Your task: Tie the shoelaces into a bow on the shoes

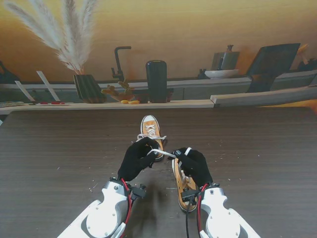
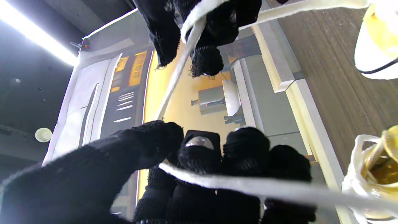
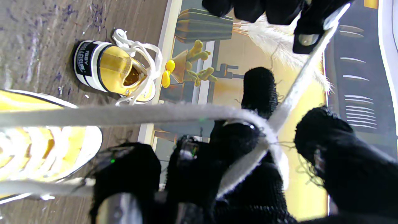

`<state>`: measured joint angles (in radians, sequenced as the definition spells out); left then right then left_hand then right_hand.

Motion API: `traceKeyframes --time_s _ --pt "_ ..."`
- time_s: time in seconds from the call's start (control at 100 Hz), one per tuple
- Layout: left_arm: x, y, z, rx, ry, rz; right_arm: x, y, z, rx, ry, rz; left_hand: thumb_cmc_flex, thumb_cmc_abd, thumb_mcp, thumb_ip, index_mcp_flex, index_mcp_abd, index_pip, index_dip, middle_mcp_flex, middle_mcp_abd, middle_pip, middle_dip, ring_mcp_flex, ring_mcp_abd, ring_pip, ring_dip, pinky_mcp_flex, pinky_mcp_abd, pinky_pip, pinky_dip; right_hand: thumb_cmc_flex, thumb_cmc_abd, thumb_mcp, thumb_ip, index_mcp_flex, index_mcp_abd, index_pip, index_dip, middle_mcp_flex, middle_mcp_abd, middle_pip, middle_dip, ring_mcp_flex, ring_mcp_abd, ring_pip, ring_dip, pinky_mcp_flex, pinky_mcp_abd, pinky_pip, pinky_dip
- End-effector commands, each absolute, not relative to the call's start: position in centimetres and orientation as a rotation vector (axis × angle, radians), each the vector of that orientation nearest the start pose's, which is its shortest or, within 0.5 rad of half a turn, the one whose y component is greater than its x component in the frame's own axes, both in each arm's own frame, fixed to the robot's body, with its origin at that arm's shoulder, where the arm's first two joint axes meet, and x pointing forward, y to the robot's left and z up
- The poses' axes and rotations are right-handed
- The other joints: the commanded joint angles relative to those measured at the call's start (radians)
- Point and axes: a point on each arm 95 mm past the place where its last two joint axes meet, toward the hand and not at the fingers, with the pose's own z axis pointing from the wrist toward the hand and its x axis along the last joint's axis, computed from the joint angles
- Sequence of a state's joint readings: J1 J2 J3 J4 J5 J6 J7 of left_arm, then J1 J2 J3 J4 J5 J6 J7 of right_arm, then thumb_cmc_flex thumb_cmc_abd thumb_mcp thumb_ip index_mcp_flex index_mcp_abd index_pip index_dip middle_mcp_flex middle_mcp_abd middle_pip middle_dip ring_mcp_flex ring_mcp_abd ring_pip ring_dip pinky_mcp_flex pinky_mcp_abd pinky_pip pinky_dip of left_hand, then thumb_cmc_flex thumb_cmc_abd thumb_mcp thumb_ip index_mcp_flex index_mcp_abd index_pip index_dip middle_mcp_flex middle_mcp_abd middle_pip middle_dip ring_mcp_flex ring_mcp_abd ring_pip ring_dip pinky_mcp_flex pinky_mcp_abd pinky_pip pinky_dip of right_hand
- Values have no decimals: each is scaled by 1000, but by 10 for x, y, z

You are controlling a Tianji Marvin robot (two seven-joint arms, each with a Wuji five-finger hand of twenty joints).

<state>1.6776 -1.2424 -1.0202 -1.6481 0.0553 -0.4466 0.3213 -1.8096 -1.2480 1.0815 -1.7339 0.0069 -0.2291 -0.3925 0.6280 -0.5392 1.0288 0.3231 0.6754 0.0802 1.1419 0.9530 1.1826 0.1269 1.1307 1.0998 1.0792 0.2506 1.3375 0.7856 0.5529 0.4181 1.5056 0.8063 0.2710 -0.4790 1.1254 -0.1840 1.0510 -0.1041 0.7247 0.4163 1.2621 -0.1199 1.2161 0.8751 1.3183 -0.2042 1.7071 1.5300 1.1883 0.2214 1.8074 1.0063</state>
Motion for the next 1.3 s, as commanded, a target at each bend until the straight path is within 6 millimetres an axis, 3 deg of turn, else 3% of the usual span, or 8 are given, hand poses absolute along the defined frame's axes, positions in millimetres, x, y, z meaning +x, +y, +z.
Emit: traceKeyframes --time_s 0.0,0.1,0.18,0.23,0.38,0.64,0.99,1.29 --pt "324 -103 -321 -1843 575 -2647 309 87 -338 -2079 -329 -2293 49 39 -7 24 18 -115 102 58 3 -27 21 7 13 -36 28 20 -8 -5 28 16 -51 14 26 34 41 75 -5 21 153 160 51 9 -6 -220 90 40 28 1 287 16" --pt "315 -99 -322 -1825 620 -2643 309 87 -336 -2108 -348 -2295 54 44 -15 20 17 -119 95 57 0 -30 20 6 10 -40 25 19 -11 -7 26 15 -40 3 28 28 52 79 1 21 184 126 117 53 -3 -238 92 40 27 9 287 18" --pt "307 -98 -323 -1813 656 -2645 310 86 -334 -2126 -356 -2291 59 47 -25 16 16 -121 88 57 -3 -31 15 5 6 -40 21 19 -17 -12 23 15 -20 -16 28 15 66 91 11 4 188 131 177 87 0 -237 94 40 24 29 287 19" --pt "303 -98 -324 -1803 676 -2644 310 86 -333 -2138 -357 -2287 60 48 -29 15 15 -122 85 57 -4 -31 14 4 5 -40 20 19 -17 -13 22 15 -2 -36 34 -10 68 97 50 -65 188 140 197 83 1 -231 95 40 22 47 287 21" --pt "292 -99 -327 -1797 719 -2657 310 86 -329 -2156 -349 -2279 65 50 -36 10 13 -124 77 55 -7 -35 10 3 0 -41 16 18 -24 -16 19 14 62 -99 47 -67 65 112 124 -167 187 153 214 77 3 -208 94 38 19 78 287 20" --pt "270 -104 -336 -1806 835 -2675 312 86 -325 -2196 -274 -2293 93 74 -84 -18 -5 -130 43 49 -42 -28 -19 -3 -42 -37 -18 18 -68 -32 -13 9 83 -128 76 -76 80 142 154 -202 188 165 177 52 1 -124 82 13 13 109 287 13" --pt "258 -111 -355 -1811 1009 -2598 313 87 -322 -2197 -250 -2298 229 127 -293 -149 -48 -137 -108 -108 -134 -12 -158 -25 -143 -25 -131 24 -172 -70 -103 -5 94 -137 72 -85 72 140 161 -208 191 170 156 20 0 -99 78 7 11 119 287 2" --pt "259 -120 -368 -1773 1144 -2515 314 88 -322 -2185 -247 -2292 322 164 -481 -219 -42 -129 -273 -315 -170 -37 -211 -69 -178 -44 -180 16 -193 -90 -126 -17 89 -132 70 -83 67 136 159 -208 190 172 161 16 0 -99 78 6 10 119 287 -2"
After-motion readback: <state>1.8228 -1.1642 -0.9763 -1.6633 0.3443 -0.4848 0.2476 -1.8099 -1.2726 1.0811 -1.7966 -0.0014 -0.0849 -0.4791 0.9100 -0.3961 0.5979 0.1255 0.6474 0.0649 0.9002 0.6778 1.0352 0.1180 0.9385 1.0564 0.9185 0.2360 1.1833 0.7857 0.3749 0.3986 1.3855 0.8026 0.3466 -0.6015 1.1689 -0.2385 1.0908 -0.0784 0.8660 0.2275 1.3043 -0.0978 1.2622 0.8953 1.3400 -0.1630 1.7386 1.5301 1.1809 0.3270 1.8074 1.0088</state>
